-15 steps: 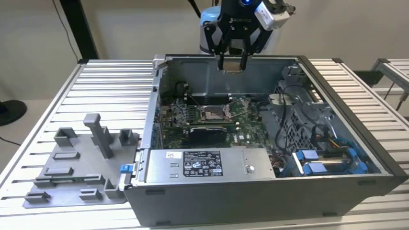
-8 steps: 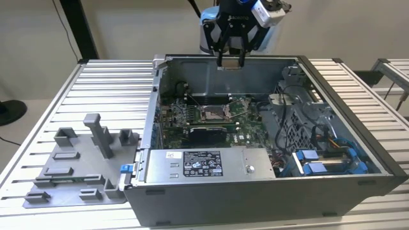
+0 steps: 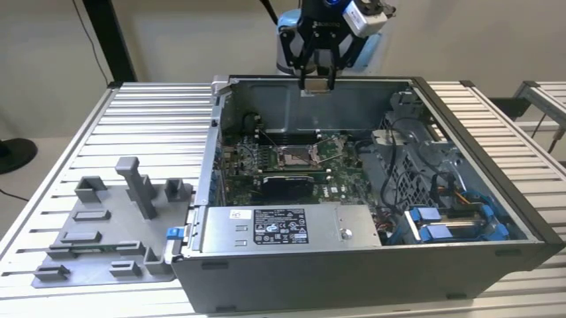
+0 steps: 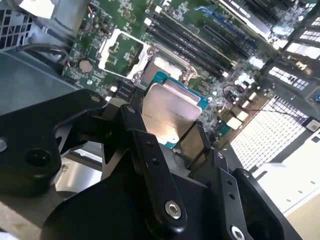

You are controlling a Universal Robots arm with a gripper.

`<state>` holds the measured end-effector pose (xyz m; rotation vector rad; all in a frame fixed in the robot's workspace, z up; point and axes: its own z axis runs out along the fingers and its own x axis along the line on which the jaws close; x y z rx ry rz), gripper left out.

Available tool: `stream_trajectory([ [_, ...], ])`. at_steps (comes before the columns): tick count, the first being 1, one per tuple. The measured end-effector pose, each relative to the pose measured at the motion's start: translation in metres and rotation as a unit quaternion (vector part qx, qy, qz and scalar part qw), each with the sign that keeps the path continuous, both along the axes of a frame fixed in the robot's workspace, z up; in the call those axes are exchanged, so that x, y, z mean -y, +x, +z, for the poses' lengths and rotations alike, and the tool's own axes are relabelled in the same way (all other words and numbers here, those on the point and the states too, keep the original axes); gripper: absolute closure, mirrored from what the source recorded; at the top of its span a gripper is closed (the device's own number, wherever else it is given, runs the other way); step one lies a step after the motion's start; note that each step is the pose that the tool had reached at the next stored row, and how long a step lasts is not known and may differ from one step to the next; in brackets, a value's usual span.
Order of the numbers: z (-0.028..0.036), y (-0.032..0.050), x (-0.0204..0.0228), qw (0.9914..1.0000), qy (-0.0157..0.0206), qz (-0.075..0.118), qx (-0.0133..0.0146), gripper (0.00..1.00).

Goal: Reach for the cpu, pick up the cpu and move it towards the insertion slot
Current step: 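Pick up the cpu and move it towards the insertion slot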

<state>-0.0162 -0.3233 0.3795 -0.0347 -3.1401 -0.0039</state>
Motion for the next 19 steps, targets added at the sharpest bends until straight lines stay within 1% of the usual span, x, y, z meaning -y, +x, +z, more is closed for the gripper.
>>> stream_trajectory([
  [5,-0.0019,-0.0002,-0.0136,1.00000,0.0000,-0.001,0.0000,1.00],
  [7,-0.0023,-0.0004,-0.0182,1.00000,0.0000,-0.001,0.0000,1.00],
  [9,-0.0026,-0.0008,-0.0215,1.00000,0.0000,-0.001,0.0000,1.00],
  [11,-0.0027,-0.0017,-0.0226,1.00000,-0.0001,-0.002,0.0000,1.00],
  [19,-0.0027,-0.0026,-0.0228,1.00000,0.0000,-0.002,0.0000,1.00],
])
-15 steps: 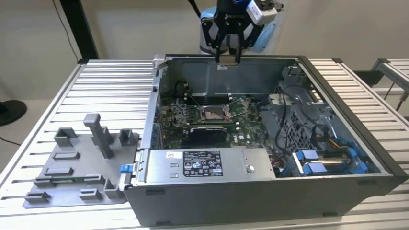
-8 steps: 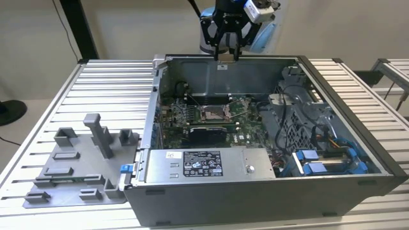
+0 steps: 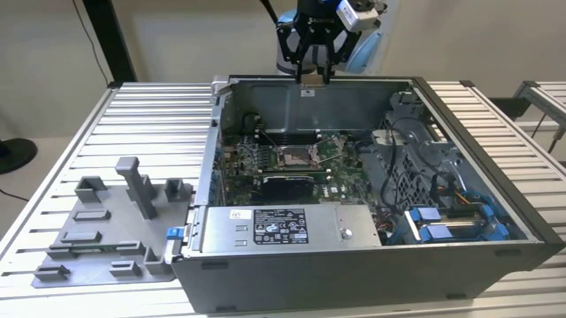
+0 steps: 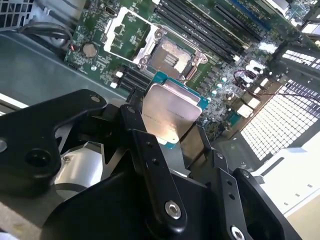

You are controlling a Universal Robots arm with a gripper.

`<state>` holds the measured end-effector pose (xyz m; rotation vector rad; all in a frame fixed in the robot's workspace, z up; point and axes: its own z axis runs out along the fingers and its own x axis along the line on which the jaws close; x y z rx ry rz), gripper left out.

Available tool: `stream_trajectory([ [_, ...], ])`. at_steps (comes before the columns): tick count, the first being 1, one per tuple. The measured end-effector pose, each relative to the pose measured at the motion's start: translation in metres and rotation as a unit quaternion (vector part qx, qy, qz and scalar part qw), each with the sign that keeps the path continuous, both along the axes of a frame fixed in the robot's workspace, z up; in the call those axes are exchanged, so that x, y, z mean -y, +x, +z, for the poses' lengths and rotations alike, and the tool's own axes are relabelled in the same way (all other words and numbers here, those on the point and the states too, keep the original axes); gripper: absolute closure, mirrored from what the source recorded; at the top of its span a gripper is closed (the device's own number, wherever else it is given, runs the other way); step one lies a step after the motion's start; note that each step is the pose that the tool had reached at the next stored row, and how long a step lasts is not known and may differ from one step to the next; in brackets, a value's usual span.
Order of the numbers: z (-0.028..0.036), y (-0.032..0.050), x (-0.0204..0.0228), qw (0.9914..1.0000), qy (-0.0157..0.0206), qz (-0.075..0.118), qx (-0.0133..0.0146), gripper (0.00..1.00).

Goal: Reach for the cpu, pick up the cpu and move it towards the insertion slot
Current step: 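Pick up the cpu and move it towards the insertion slot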

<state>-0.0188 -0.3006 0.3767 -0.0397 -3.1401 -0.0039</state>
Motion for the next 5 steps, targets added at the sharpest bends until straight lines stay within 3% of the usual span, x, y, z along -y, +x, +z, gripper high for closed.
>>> stream_trajectory([
  [5,0.0000,-0.0001,0.0000,1.00000,0.0000,0.000,0.0000,1.00],
])
